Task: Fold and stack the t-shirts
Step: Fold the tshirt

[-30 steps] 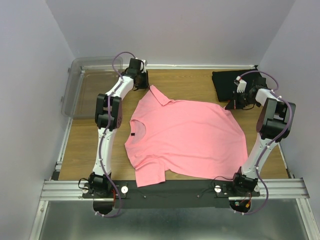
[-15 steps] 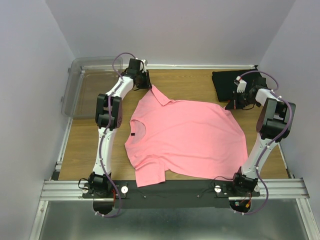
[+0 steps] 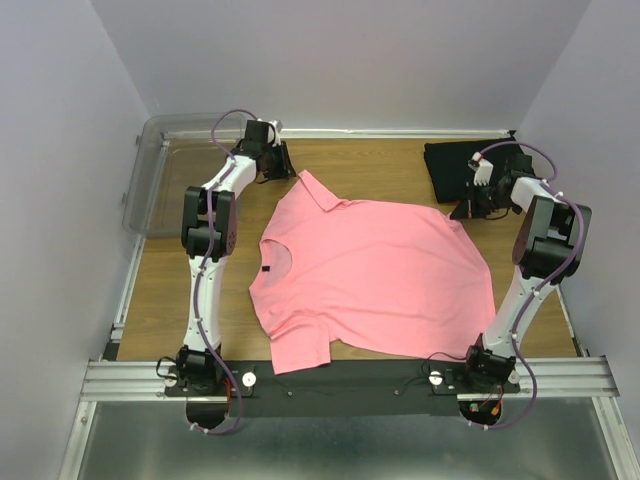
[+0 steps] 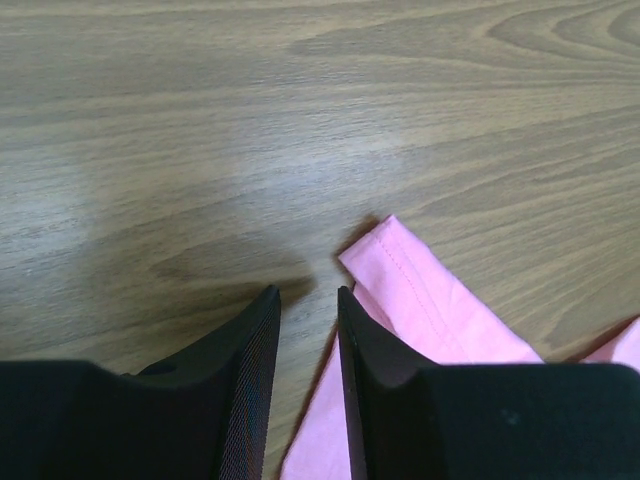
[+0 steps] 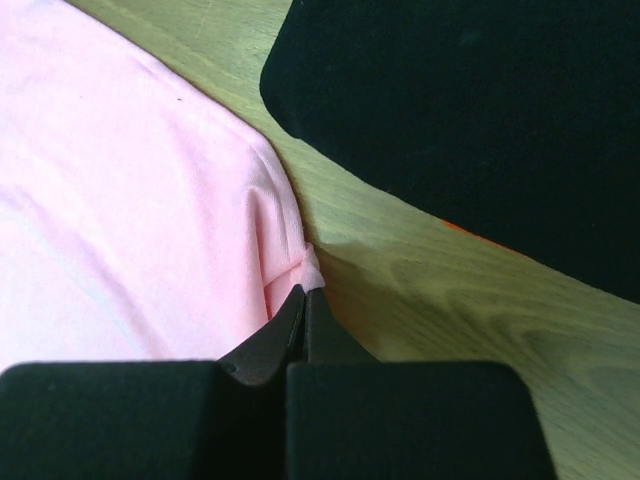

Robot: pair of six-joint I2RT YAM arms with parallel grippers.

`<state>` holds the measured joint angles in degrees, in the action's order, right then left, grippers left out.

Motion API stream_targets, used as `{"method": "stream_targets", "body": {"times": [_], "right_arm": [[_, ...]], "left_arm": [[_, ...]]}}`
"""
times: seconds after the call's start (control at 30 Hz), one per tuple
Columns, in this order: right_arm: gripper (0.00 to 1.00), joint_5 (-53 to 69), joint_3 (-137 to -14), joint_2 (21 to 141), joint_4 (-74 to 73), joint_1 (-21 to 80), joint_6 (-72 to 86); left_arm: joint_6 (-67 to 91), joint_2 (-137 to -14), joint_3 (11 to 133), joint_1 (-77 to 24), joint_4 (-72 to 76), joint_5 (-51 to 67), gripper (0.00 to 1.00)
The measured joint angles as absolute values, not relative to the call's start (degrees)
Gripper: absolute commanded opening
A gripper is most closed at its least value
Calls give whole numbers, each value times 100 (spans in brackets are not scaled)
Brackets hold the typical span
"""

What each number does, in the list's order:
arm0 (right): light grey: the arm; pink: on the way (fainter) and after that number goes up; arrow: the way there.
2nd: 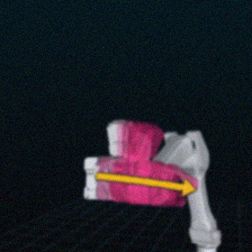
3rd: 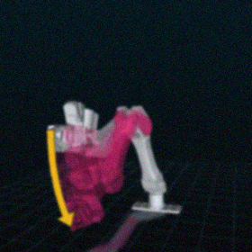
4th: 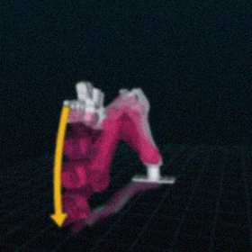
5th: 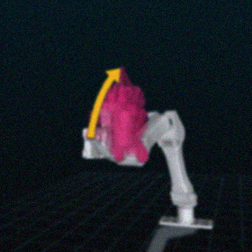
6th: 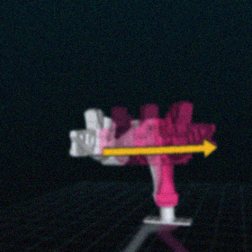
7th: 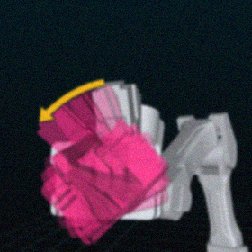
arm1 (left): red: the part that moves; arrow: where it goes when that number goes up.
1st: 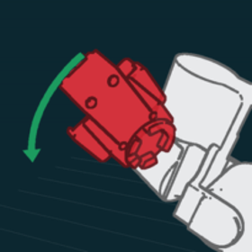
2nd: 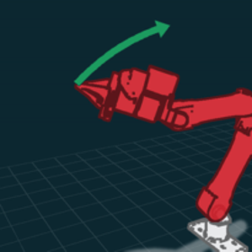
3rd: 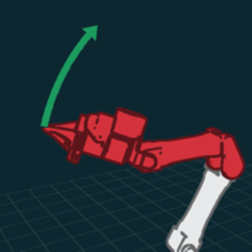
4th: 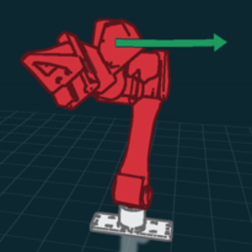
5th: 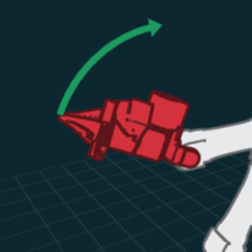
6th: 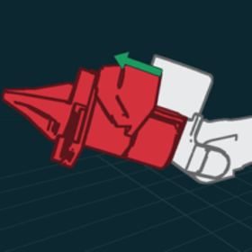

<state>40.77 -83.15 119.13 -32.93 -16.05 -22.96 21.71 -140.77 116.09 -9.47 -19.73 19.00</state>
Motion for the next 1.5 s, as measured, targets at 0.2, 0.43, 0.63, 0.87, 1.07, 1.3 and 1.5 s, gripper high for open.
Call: {"method": "stream_targets", "body": {"times": [0.2, 0.43, 0.63, 0.87, 1.07, 1.3, 1.5], "right_arm": [[1, 4077, -8315, 11913, -3293, -1605, -2296], [0, 4077, -8315, 11913, -3293, -1605, -2296], [0, 4077, -8315, 11913, -3295, -1605, -2296], [1, 4077, -8315, 11913, -3295, -1605, -2296], [1, 4077, -8315, 11913, -3295, -1605, -2296], [1, 4077, -8315, 11913, -3297, -1605, -2296], [1, 4077, -8315, 11913, -3297, -1605, -2296]], "left_arm": [[2198, -14092, 11649, -950, -1984, 2198, 41], [2324, -14276, 11850, -954, -1970, 2499, 41], [2405, -14433, 12079, -954, -1977, 2545, 41], [2499, -14553, 12248, -972, -1977, 2582, 36], [2534, -14580, 12250, -987, -1981, 2587, 22], [2591, -14641, 12320, -1011, -1986, 2661, 7], [2609, -14639, 12320, -1026, -1979, 2659, 0]]}}
